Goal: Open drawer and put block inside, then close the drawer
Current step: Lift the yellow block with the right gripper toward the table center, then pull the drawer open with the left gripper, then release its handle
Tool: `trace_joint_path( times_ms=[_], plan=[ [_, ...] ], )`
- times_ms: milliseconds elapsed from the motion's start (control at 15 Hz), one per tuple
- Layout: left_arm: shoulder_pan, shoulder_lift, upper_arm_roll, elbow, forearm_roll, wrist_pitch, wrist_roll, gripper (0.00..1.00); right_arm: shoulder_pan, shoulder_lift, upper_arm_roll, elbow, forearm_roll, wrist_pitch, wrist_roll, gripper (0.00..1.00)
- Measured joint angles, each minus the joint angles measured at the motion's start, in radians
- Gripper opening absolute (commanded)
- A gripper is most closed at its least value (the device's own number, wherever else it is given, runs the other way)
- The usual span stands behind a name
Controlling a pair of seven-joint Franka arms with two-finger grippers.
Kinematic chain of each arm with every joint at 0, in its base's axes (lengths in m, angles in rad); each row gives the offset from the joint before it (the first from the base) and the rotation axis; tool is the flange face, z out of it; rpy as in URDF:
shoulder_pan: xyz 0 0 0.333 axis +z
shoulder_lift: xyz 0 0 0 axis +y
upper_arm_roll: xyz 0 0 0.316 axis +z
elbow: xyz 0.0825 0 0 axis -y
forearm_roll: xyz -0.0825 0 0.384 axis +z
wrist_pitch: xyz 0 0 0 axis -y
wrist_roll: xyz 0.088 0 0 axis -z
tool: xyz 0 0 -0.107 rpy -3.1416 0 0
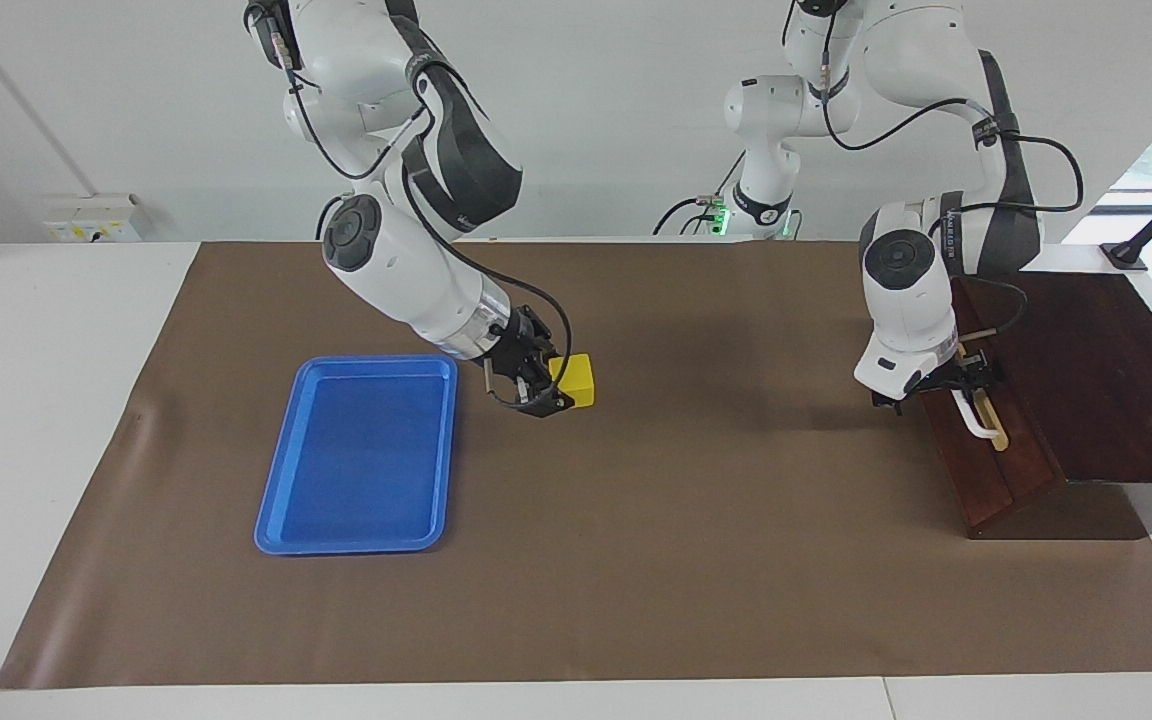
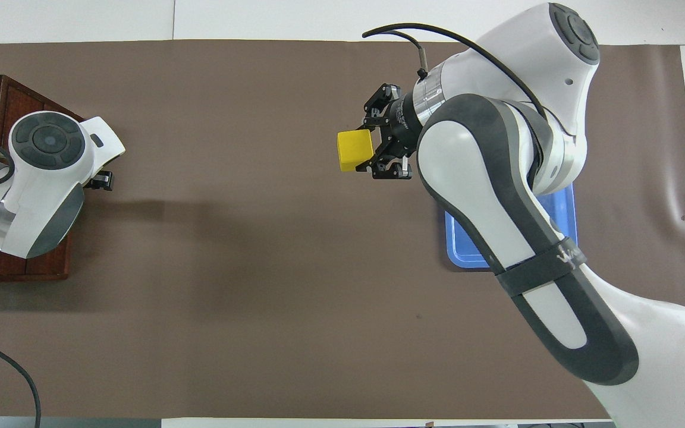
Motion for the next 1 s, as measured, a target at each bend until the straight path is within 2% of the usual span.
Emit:
trace_joint_path(
  times_ms=[535,1003],
  plan=[
    [0.001,0.007,0.003,0.000,0.005,0.019,-0.010,1.00,0.072,0.018,0.002,0.000,0.000,0.100,0.082,0.00],
    [0.000,0.010,0.001,0.005,-0.025,0.049,-0.030,1.00,0.080,0.021,0.002,0.000,0.000,0.107,0.085,0.00]
  ],
)
